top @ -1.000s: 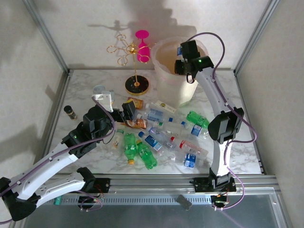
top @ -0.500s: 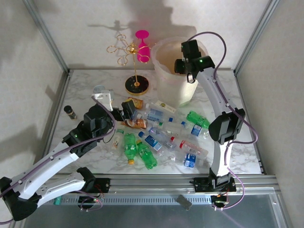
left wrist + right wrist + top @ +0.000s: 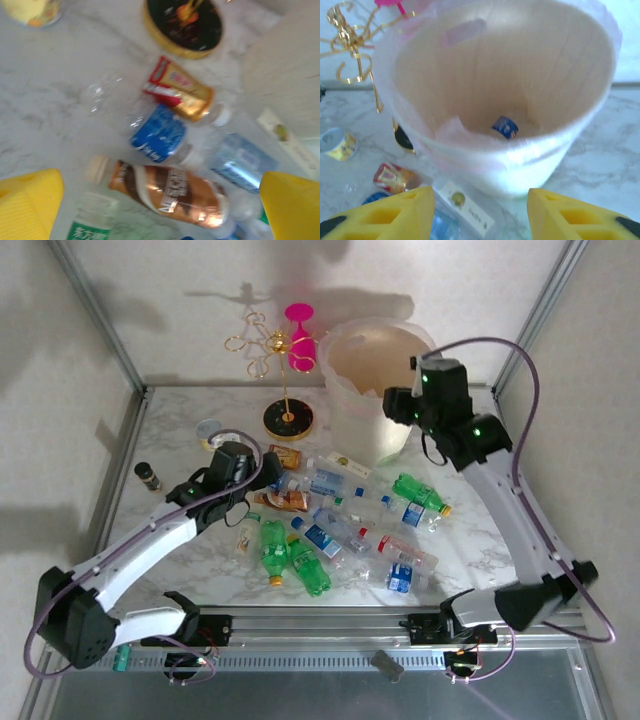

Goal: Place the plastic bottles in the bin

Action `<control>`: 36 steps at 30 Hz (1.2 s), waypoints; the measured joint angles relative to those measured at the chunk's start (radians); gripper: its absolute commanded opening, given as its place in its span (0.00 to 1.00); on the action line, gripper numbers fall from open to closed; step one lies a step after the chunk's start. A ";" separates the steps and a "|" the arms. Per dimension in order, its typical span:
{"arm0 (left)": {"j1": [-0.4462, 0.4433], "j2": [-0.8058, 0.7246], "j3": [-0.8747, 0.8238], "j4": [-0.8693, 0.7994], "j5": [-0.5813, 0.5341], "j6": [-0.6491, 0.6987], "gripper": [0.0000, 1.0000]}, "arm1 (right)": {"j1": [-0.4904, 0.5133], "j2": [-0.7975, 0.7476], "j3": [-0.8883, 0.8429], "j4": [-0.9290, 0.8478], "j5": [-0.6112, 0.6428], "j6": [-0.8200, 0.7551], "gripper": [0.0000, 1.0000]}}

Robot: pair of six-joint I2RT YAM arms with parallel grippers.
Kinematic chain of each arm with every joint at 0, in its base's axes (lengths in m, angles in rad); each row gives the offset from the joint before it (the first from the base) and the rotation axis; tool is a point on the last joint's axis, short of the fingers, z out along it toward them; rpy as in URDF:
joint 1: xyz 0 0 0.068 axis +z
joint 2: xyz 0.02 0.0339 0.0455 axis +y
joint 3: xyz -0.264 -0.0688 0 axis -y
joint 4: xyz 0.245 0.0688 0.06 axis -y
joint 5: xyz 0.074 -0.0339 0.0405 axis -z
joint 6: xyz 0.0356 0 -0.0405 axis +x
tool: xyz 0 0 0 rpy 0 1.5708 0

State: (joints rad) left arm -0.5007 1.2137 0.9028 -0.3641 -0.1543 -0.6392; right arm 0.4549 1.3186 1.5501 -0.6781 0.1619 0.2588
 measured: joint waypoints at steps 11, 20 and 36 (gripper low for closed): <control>0.007 -0.040 -0.177 -0.090 0.078 -0.046 0.97 | 0.153 -0.150 -0.379 0.087 -0.186 0.052 0.61; 0.007 -0.139 -0.201 -0.188 0.129 -0.059 0.97 | 0.204 -0.168 -0.443 0.143 -0.219 0.051 0.61; 0.005 -0.167 -0.338 -0.206 0.201 -0.154 0.91 | 0.211 -0.137 -0.462 0.166 -0.219 0.051 0.61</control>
State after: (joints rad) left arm -0.4961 1.0466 0.5652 -0.5701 0.0467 -0.7929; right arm 0.6659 1.1820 1.0878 -0.5121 -0.0570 0.3103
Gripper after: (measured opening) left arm 0.915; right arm 0.610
